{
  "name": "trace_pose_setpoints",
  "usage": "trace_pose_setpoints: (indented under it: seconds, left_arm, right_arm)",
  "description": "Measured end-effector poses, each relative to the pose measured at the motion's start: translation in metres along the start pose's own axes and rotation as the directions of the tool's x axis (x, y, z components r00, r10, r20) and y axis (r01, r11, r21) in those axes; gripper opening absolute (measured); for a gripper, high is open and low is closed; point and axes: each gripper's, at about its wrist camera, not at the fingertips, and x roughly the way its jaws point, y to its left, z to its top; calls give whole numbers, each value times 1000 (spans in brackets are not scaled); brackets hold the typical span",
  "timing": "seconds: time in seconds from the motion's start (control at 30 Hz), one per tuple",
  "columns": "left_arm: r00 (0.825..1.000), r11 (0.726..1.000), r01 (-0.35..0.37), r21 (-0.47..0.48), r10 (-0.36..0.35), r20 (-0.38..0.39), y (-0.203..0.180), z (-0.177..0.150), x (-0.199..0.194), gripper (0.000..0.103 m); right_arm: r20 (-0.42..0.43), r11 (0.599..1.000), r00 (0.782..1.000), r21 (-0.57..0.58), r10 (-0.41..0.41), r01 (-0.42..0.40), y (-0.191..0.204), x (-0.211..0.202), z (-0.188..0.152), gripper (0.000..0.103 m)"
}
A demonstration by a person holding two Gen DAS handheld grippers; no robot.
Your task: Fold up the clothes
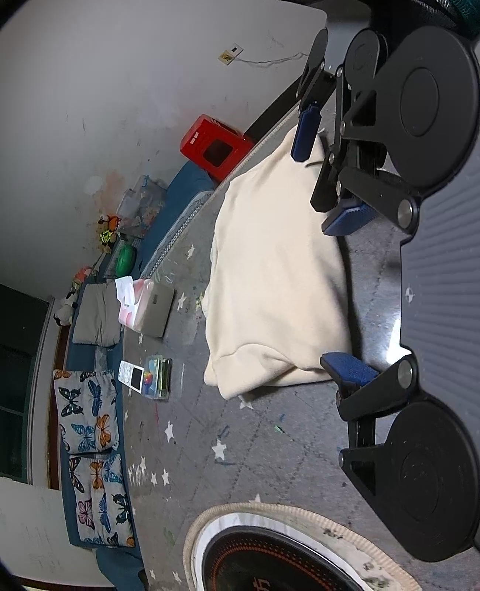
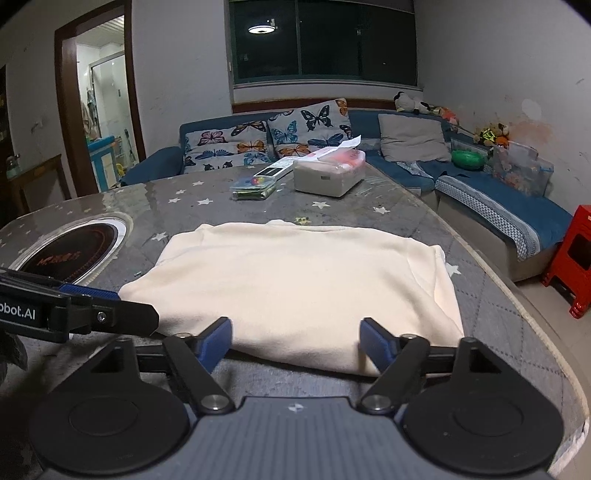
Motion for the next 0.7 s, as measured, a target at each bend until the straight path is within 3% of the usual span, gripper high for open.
trace_pose_setpoints:
  seconds: [0.33,0.7]
  left_arm:
    - [1000,1000,-23,-2,23,22,0,-9,-13,89]
    - [998,999,-36,1,35,48,-2,-17,-29,99]
  right_arm:
    - [15,999,1000,32,-18,18,3,-12,-4,89]
    - [43,998,998,42,-41,39,9,-25,-7,102]
